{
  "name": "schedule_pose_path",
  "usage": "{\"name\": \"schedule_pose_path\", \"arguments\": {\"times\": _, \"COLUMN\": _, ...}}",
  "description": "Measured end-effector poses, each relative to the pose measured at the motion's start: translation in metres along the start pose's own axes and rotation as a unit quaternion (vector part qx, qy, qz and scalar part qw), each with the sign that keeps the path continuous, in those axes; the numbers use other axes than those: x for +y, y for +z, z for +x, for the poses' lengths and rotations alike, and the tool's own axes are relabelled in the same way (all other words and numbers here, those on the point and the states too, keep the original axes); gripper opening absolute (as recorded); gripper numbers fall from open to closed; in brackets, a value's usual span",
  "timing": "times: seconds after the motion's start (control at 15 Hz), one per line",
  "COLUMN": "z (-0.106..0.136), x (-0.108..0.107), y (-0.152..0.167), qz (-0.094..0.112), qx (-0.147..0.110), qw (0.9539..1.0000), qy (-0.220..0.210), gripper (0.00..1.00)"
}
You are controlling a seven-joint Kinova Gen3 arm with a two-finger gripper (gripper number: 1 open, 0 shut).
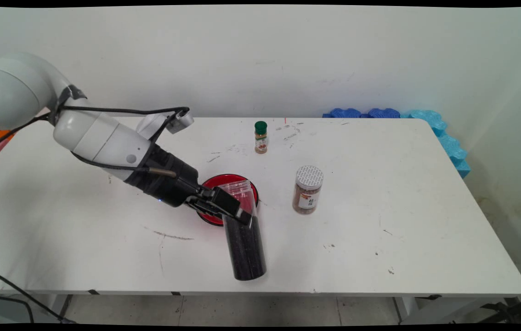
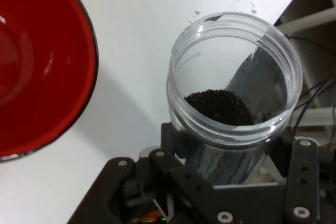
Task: Pour the black seasoning powder in the red bowl
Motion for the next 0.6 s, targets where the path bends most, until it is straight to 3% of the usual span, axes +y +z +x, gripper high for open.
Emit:
{"name": "schedule_pose_path", "arguments": {"times": 0.27, "z": 0.002, "x": -0.009, "y": 0.000, "qz": -0.007, "qx": 0.001, "qw": 0.9975, "qy": -0.071, "gripper": 0.00}}
{"name": "schedule_pose_path", "arguments": {"times": 0.6, "z": 0.002, "x": -0.020, "y": -0.001, "qz": -0.018, "qx": 0.001, "qw": 0.9901, "qy": -0.139, "gripper": 0.00}}
